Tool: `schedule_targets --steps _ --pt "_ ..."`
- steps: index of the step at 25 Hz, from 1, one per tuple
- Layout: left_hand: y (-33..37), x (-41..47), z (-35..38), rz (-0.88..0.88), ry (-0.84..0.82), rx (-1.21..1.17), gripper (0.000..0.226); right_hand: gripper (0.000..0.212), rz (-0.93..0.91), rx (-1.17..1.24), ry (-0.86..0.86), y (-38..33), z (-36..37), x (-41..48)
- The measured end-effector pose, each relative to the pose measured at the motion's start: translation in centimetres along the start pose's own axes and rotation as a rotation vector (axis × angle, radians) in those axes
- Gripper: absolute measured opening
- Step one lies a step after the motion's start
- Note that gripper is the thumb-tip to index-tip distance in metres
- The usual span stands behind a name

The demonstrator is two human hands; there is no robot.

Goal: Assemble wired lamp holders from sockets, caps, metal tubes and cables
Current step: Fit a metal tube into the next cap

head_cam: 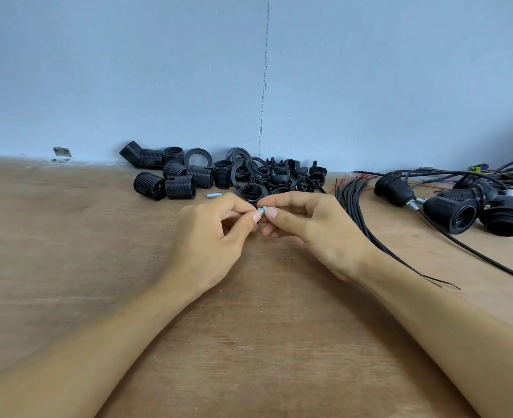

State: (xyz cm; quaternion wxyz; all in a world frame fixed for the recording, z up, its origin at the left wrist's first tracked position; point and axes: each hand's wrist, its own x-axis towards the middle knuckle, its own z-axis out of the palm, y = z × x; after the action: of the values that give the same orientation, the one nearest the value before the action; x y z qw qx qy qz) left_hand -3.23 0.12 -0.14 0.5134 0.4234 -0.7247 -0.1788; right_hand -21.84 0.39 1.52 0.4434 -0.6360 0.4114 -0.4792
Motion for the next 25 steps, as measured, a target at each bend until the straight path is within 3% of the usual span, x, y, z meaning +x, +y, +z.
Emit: schedule_targets --steps 4,9,11,13,15,19,23,25 --pt "-0.2 -0.1 0.0 0.066 0.019 0.008 0.011 0.021 0.048 -0.039 -0.002 -0.1 0.2 0.0" --pt "-0.2 -0.1 0.2 0.108 0.043 0.028 0.013 0.063 0.146 -0.257 0.108 -0.3 0.7 0.0" --pt "-0.2 -0.1 0.1 0.093 0.043 0.021 0.014 0.053 0.138 -0.191 0.128 -0.3 0.5 0.1" --pt "-0.2 0.0 0.1 0.082 0.042 0.022 0.013 0.028 0.125 -0.070 0.037 -0.6 0.0 0.0" --pt "-0.3 0.0 0.1 0.092 0.026 0.027 0.011 0.018 0.146 -0.075 -0.058 -0.9 -0.3 -0.1" --pt "-0.2 -0.1 0.1 0.101 0.018 0.035 0.012 0.055 0.290 -0.147 0.005 -0.9 -0.1 0.2" --pt "-0.3 0.0 0.1 0.116 0.004 0.023 0.015 0.022 0.196 -0.050 -0.083 -1.0 -0.5 -0.1" --pt "-0.5 0.0 0.1 0.127 -0.010 0.031 0.014 0.021 0.175 -0.094 -0.115 -1.1 -0.7 -0.1"
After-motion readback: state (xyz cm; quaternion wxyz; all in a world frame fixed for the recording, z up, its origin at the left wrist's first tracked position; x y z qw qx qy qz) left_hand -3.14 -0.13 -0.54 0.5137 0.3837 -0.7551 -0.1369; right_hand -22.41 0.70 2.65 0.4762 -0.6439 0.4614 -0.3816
